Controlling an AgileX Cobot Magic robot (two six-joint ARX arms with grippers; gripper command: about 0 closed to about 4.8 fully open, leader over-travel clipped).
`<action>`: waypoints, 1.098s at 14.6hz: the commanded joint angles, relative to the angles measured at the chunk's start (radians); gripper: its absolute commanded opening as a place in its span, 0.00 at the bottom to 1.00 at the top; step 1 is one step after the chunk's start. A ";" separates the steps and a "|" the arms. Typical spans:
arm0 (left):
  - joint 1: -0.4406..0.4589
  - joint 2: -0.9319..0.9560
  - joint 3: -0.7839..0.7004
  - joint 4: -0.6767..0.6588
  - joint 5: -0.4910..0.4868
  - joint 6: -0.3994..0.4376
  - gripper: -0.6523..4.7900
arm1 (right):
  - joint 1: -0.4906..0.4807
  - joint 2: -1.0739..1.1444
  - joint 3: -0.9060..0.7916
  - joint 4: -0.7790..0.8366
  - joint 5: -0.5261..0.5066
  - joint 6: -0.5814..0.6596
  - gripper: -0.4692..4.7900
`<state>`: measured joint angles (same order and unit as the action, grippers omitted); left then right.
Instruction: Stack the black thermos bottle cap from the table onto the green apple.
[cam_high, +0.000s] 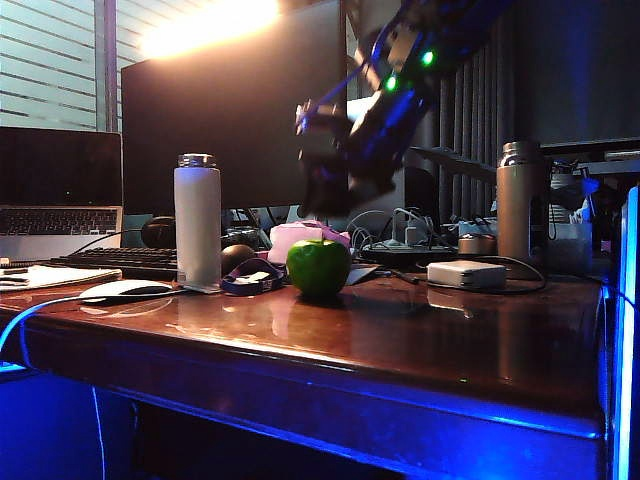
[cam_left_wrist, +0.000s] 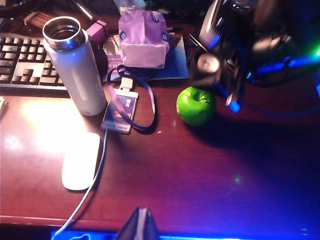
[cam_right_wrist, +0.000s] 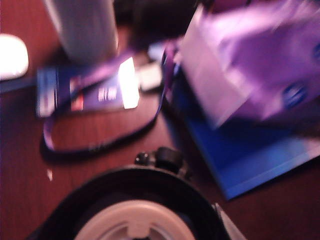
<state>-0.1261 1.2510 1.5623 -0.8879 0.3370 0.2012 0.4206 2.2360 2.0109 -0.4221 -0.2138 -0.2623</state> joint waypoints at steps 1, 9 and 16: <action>0.000 -0.003 0.003 -0.002 0.003 -0.003 0.11 | 0.023 0.016 0.006 -0.002 0.001 -0.021 0.67; 0.000 -0.003 0.003 -0.019 0.003 -0.003 0.11 | 0.042 0.022 0.006 0.012 0.095 -0.088 0.67; 0.000 -0.003 0.003 -0.024 0.003 -0.003 0.11 | 0.041 0.022 0.006 0.007 0.033 -0.074 0.66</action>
<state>-0.1261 1.2510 1.5623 -0.9176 0.3370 0.2012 0.4614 2.2627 2.0129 -0.4255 -0.1776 -0.3450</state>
